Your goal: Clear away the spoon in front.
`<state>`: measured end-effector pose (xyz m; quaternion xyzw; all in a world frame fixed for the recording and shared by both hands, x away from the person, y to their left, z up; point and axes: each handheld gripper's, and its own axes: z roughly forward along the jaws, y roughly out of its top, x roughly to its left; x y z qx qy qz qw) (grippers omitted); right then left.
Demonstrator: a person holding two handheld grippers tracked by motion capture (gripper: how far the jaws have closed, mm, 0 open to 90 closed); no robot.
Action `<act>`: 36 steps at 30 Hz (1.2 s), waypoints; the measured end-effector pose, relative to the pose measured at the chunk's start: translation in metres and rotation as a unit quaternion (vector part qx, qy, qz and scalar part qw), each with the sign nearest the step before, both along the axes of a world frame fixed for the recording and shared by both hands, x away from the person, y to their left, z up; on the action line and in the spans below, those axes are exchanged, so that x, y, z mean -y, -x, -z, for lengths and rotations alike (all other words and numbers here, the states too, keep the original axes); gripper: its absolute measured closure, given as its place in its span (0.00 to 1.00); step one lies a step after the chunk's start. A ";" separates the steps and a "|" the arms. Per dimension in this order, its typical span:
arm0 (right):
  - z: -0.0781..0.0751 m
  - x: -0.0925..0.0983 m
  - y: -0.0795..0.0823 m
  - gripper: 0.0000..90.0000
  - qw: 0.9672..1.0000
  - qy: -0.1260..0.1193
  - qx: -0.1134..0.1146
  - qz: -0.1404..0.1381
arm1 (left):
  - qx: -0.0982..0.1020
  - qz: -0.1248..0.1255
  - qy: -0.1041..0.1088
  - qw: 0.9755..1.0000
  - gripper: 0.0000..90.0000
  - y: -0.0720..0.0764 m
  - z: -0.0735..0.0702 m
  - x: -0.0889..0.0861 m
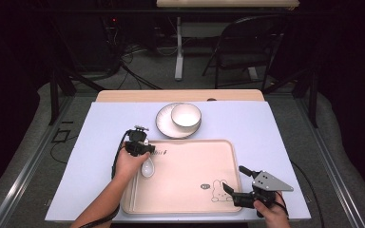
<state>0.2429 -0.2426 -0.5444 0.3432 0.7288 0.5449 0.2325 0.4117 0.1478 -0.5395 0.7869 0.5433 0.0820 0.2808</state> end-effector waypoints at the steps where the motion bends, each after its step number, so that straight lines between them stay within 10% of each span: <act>1: 0.000 0.000 0.000 0.16 1.000 0.000 0.000 0.000 | 0.002 -0.002 0.001 1.000 0.81 0.000 0.000 -0.001; 12: 0.001 0.000 -0.001 0.16 1.000 0.000 -0.002 0.000 | 0.045 -0.028 0.015 0.998 0.52 -0.013 -0.011 -0.010; 36: 0.001 0.000 0.000 0.16 1.000 -0.001 -0.003 0.002 | 0.064 -0.027 0.009 0.998 0.42 -0.026 -0.024 -0.003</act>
